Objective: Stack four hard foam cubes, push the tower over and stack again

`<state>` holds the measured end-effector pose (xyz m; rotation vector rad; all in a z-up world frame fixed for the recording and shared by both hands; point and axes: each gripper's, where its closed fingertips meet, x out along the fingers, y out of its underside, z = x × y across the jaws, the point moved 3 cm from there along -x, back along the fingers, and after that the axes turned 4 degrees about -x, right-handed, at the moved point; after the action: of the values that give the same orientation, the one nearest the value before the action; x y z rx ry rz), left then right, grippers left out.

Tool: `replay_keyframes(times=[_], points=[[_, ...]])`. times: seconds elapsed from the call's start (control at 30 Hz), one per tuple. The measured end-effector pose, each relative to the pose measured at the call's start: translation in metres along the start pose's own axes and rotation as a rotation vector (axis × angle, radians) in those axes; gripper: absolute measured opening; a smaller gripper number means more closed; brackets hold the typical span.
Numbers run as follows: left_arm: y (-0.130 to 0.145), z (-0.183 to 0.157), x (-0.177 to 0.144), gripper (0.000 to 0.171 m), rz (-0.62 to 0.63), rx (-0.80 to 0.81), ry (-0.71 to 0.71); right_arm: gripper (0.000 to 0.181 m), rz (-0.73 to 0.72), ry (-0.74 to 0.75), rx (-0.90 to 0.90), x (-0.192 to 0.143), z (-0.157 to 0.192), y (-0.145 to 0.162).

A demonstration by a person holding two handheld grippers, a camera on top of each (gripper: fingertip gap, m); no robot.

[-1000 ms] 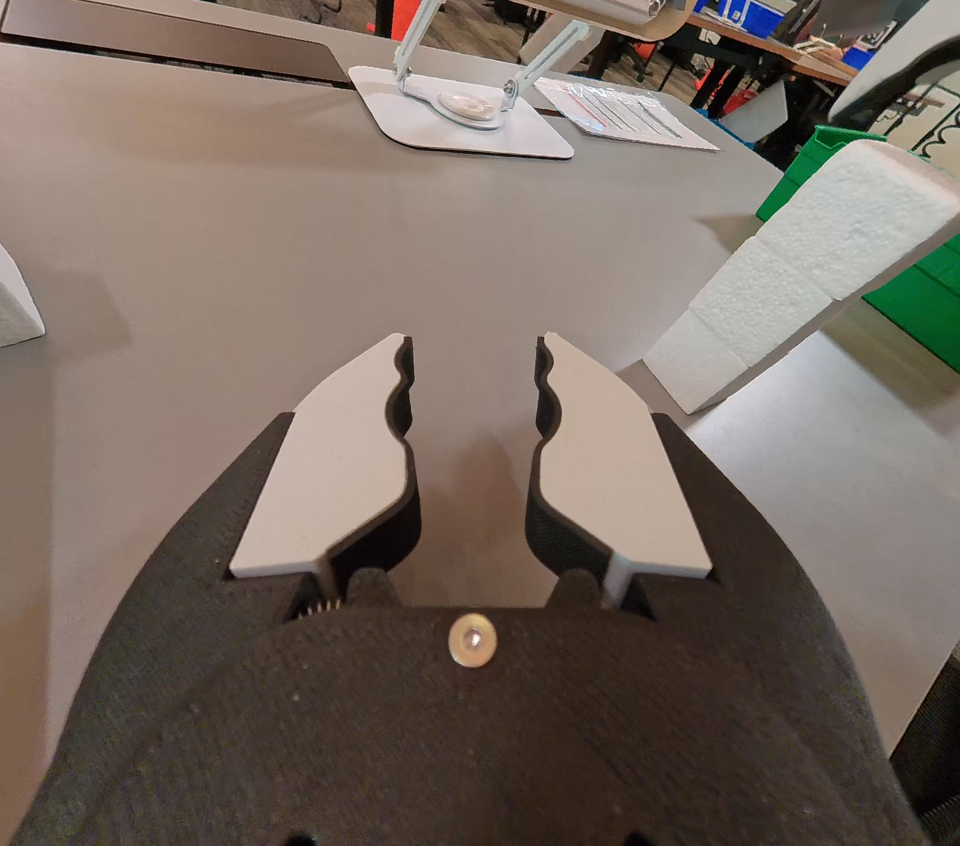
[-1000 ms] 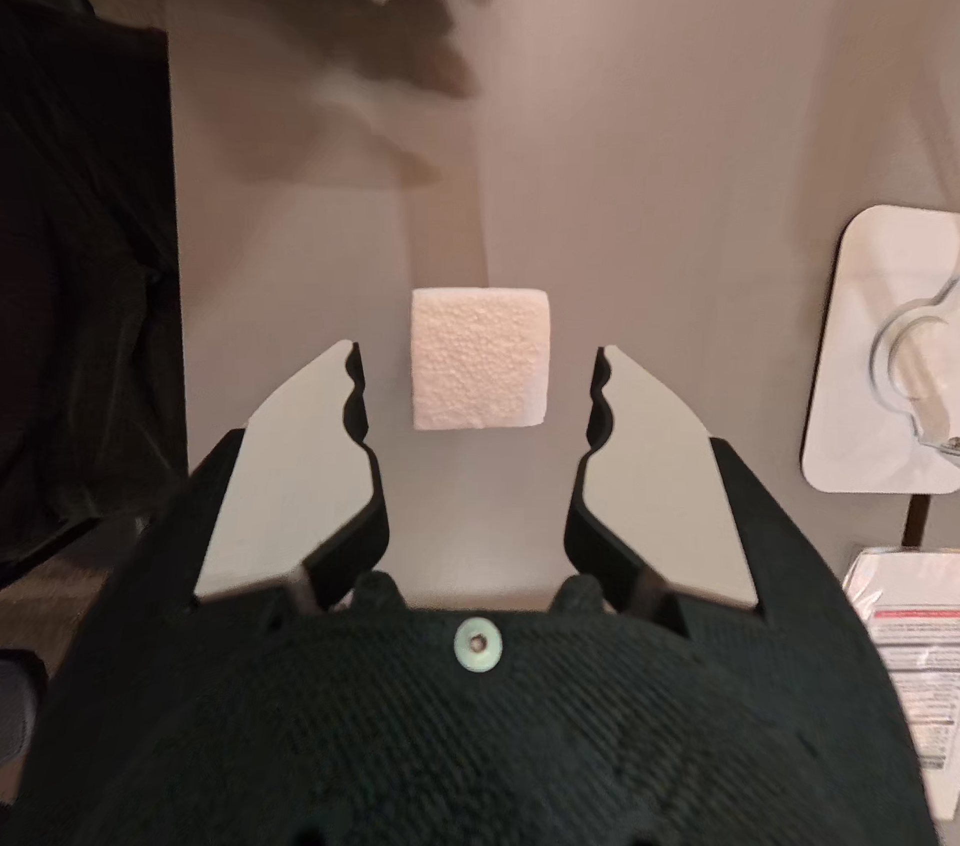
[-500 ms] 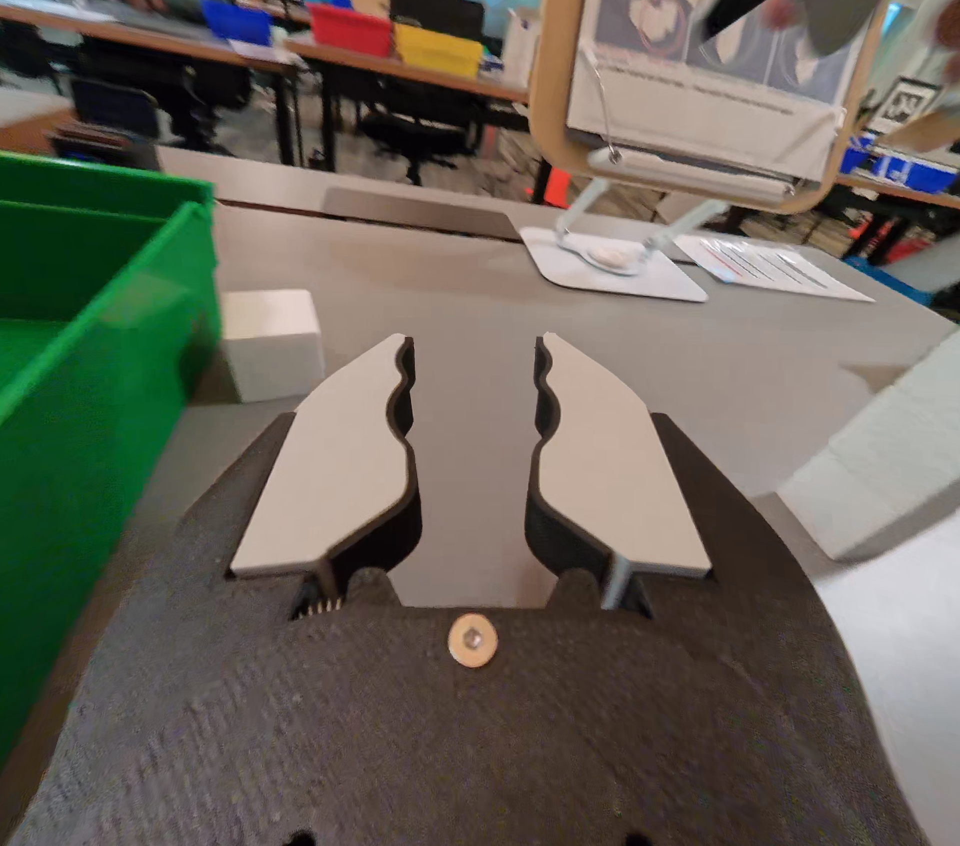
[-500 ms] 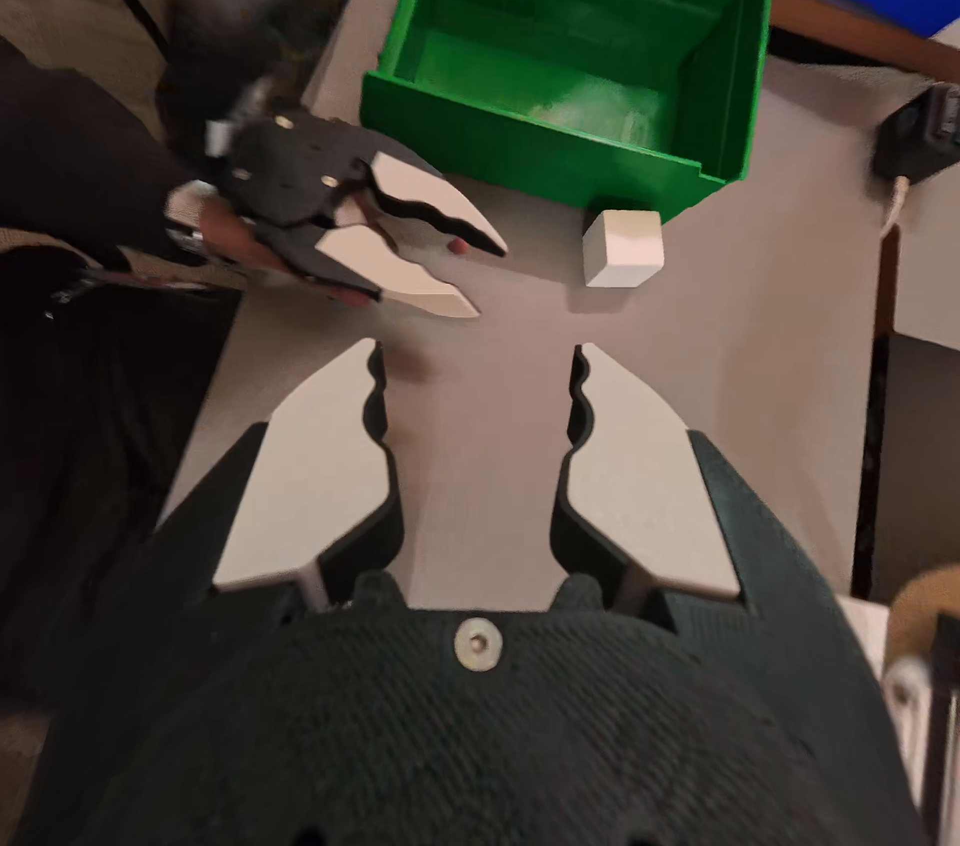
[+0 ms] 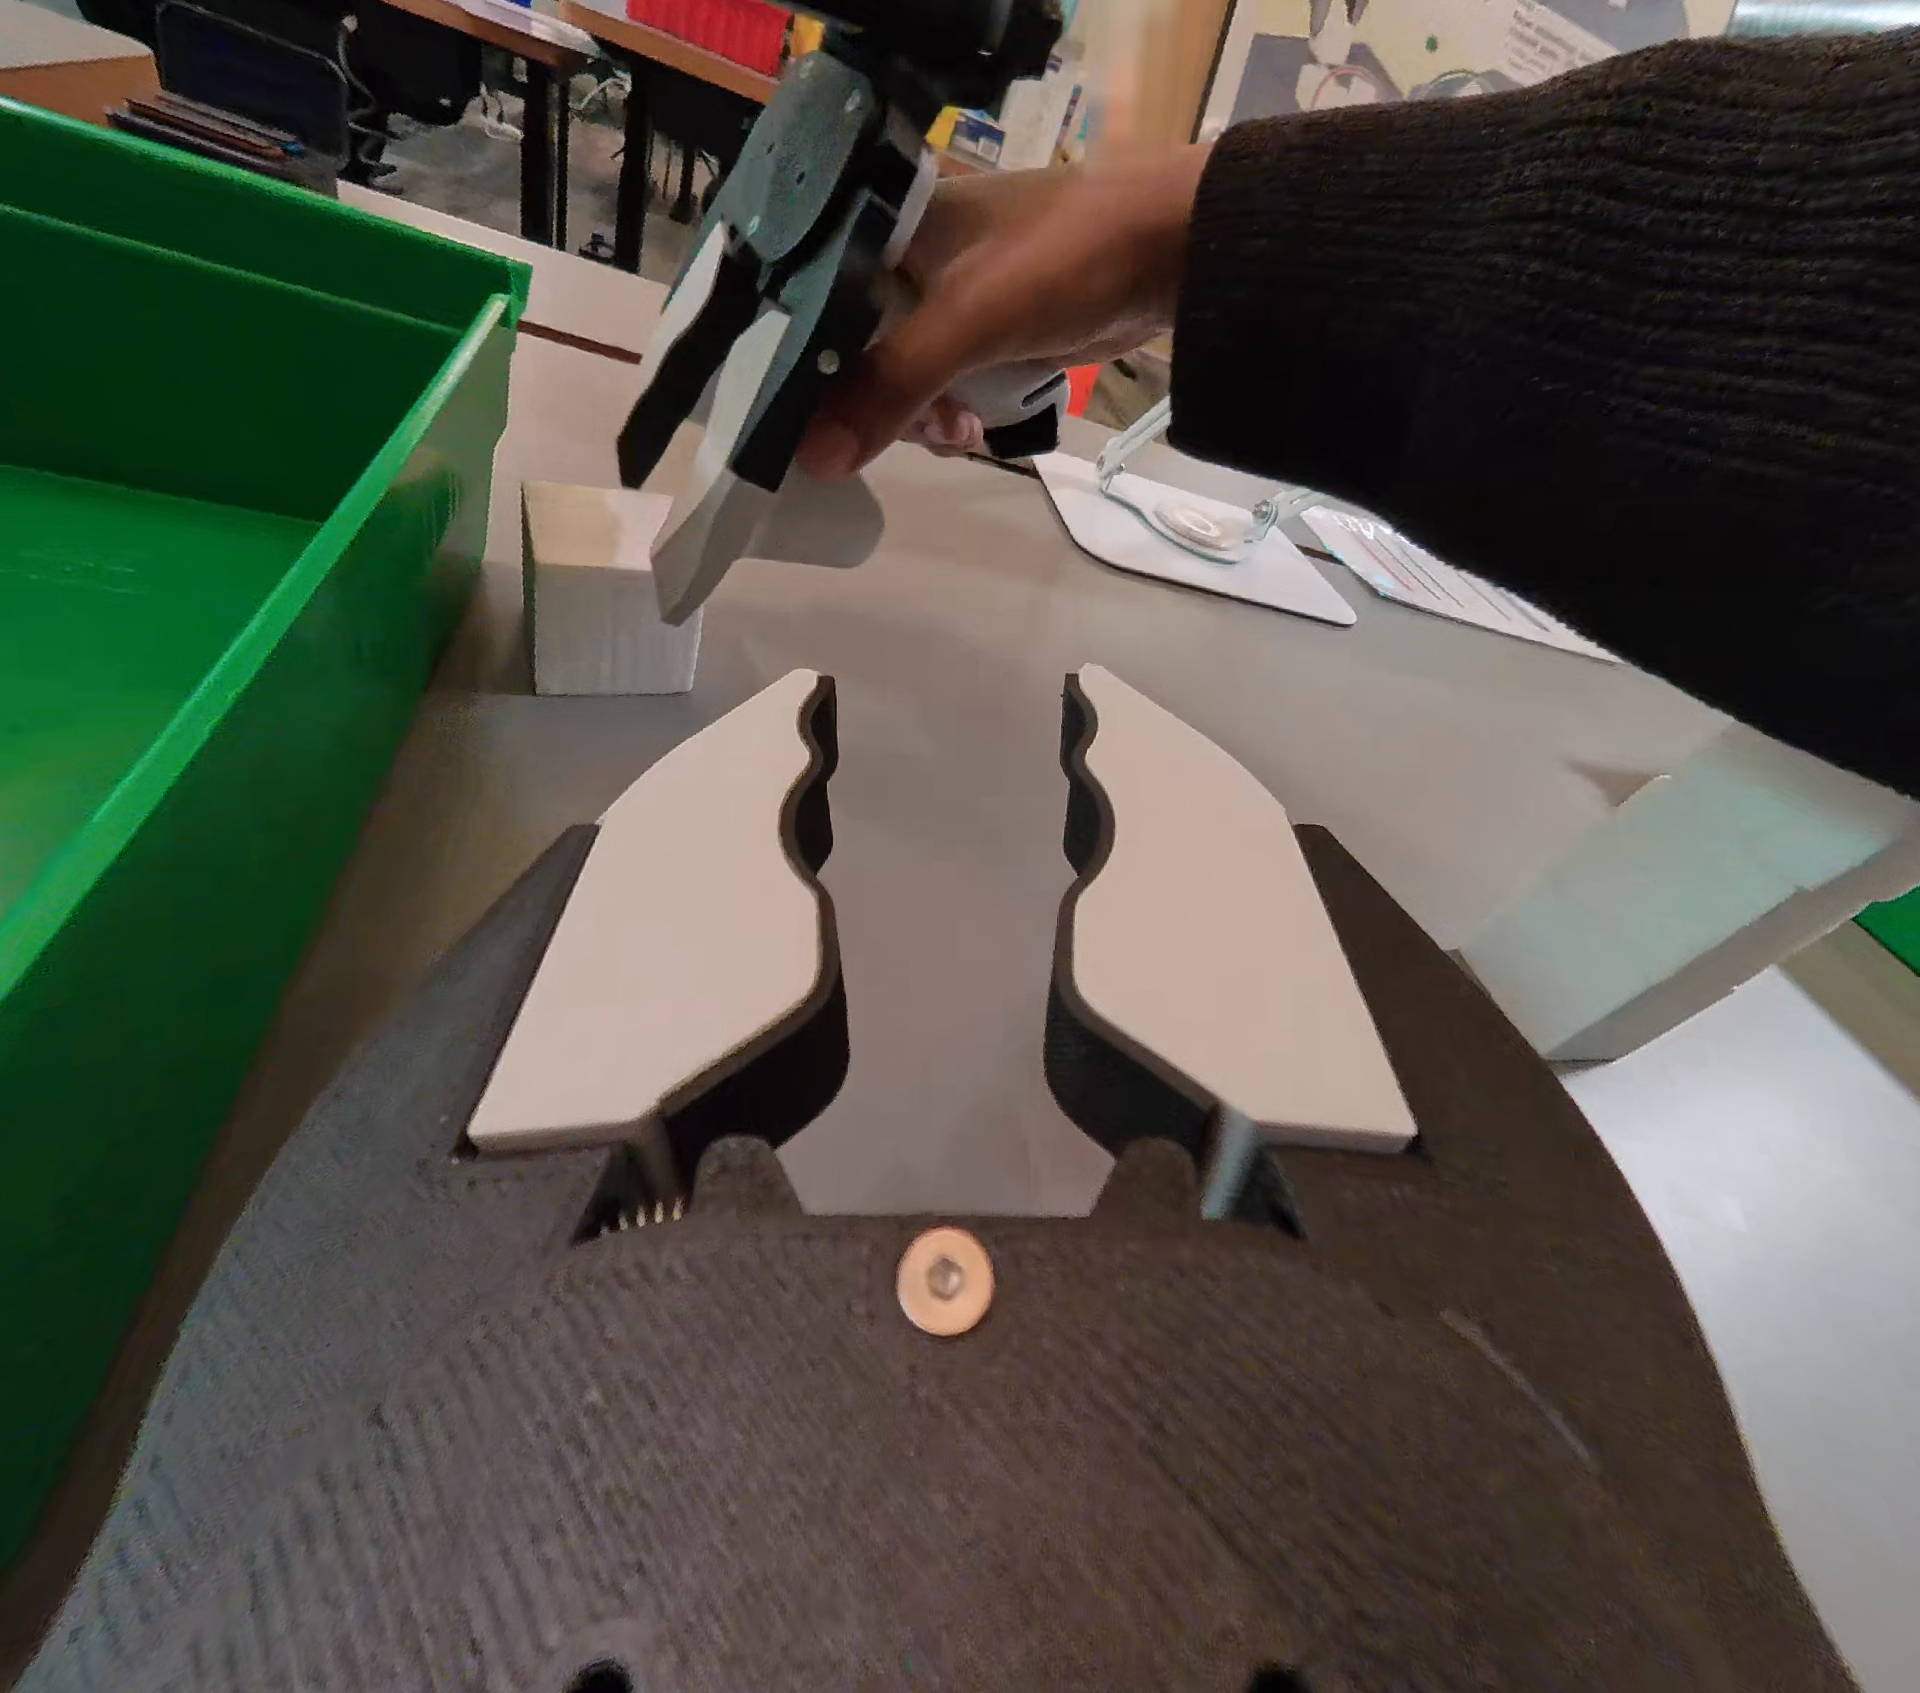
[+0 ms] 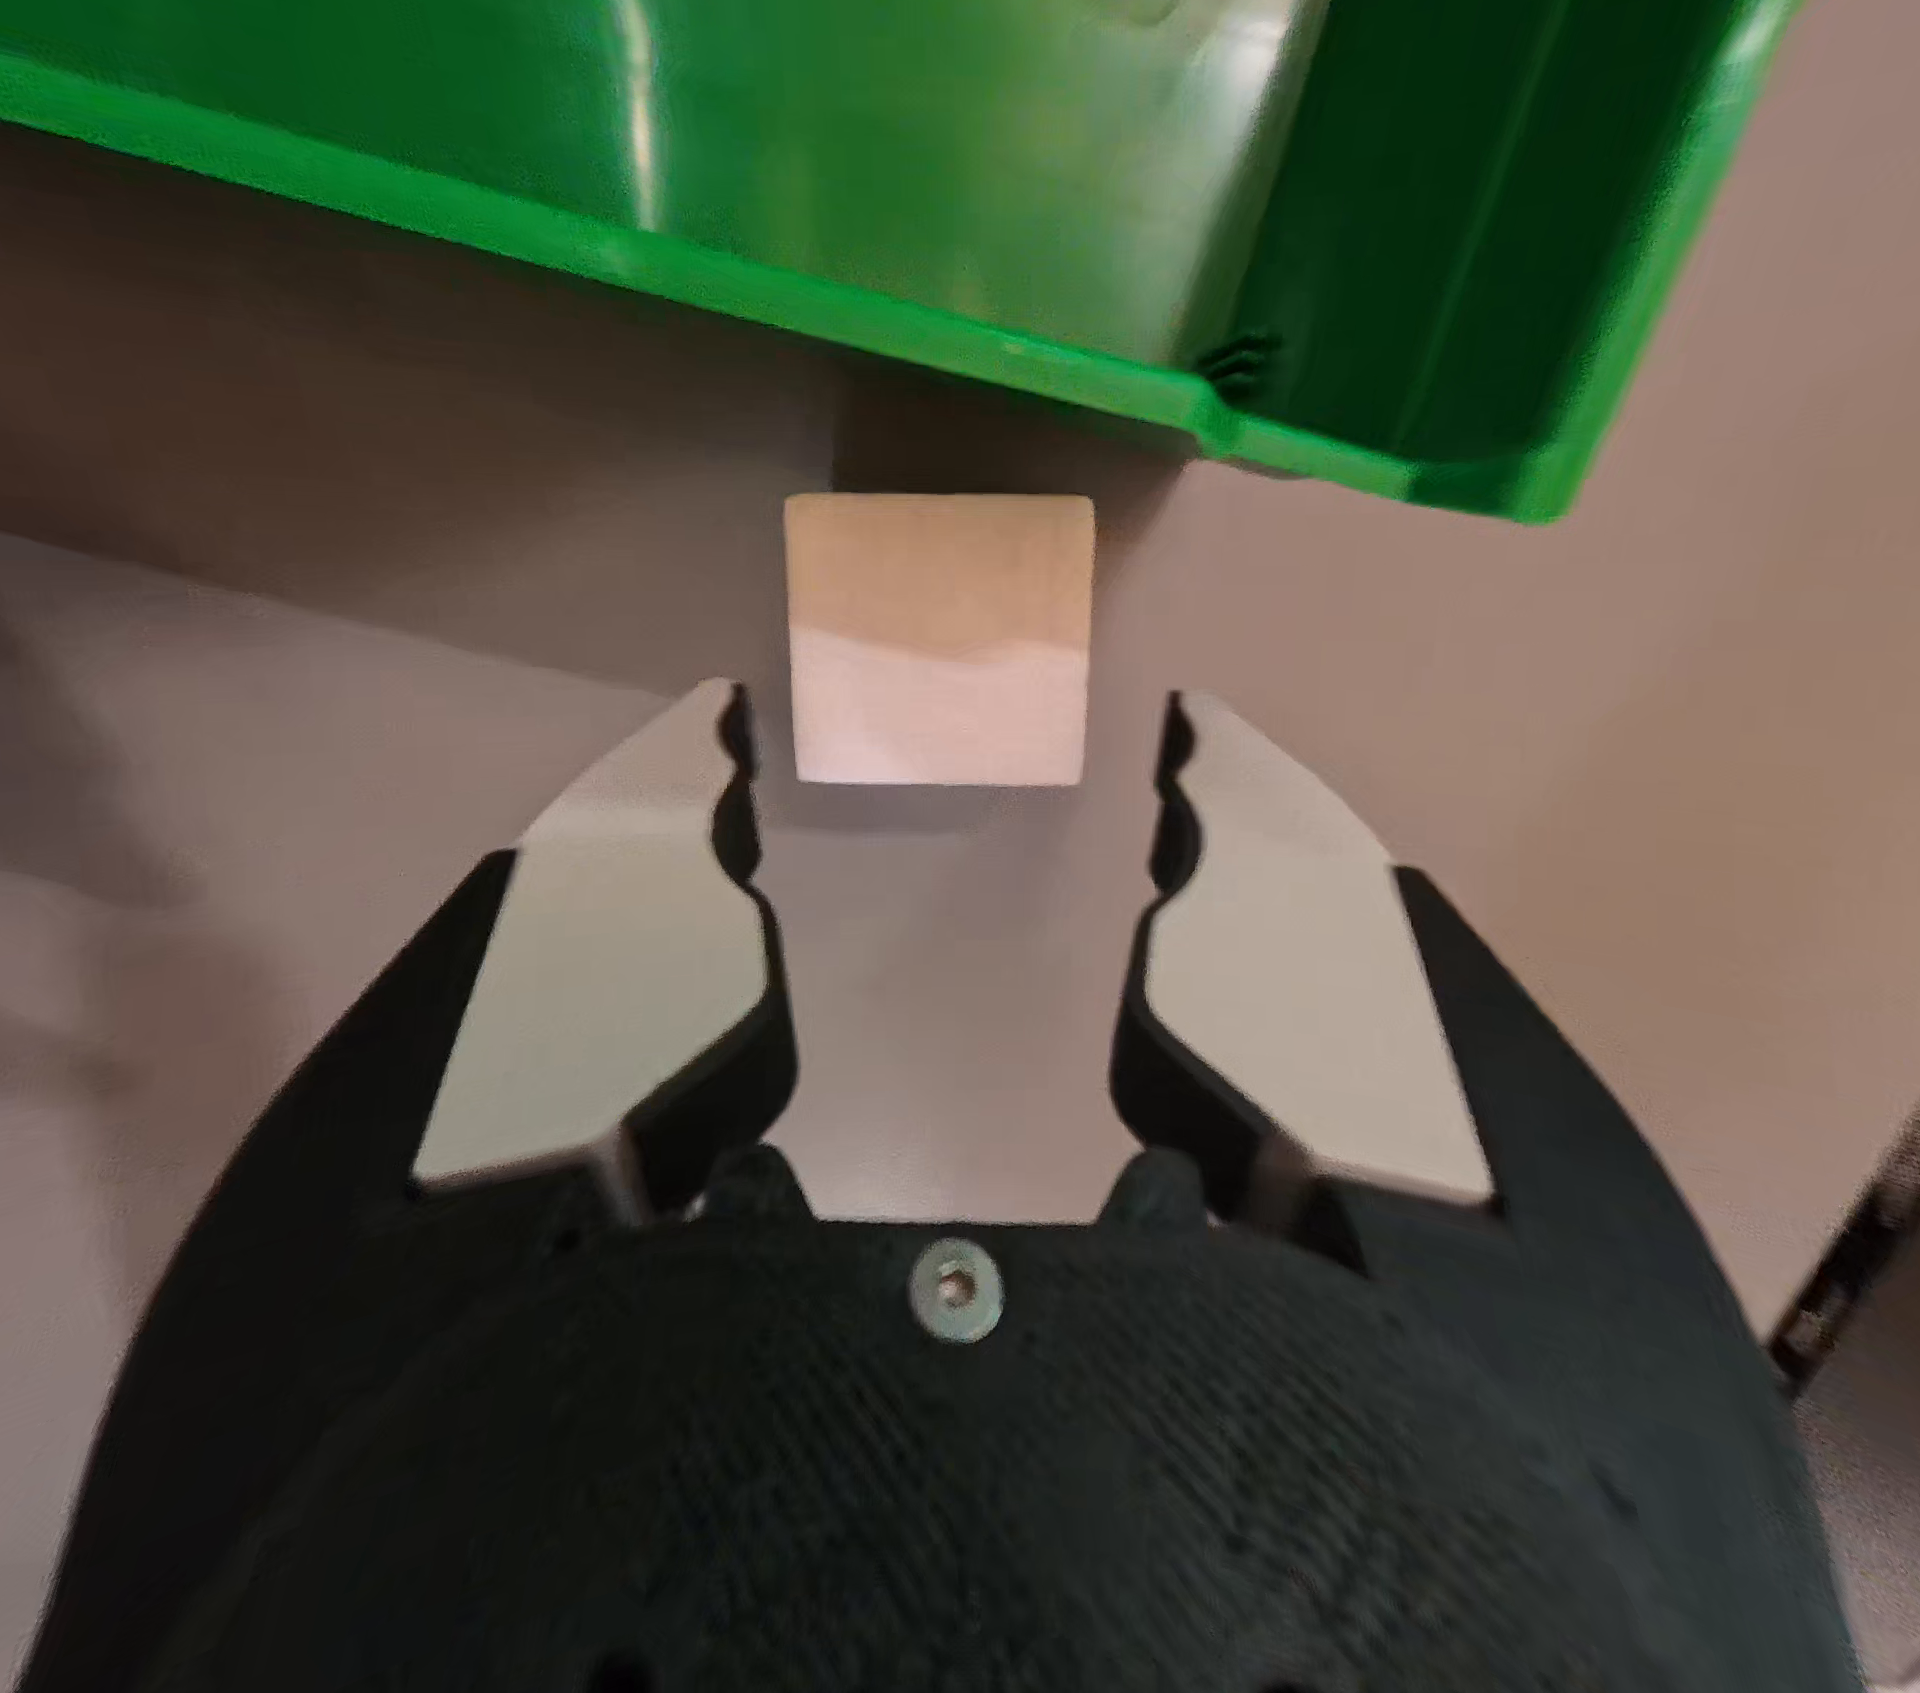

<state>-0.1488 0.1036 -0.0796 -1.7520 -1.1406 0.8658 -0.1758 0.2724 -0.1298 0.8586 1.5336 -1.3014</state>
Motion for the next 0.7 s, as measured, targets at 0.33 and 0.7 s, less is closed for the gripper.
replay_keyframes(times=[0.33, 0.7], points=[[0.006, -0.011, 0.005, 0.042, 0.032, -0.009, 0.040, 0.056, -0.097, 0.050, -0.105, -0.128, 0.072, 0.007], [0.037, -0.050, 0.028, 0.037, 0.144, -0.062, 0.176, 0.056, -0.121, 0.225, 0.061, -0.277, 0.222, 0.152]])
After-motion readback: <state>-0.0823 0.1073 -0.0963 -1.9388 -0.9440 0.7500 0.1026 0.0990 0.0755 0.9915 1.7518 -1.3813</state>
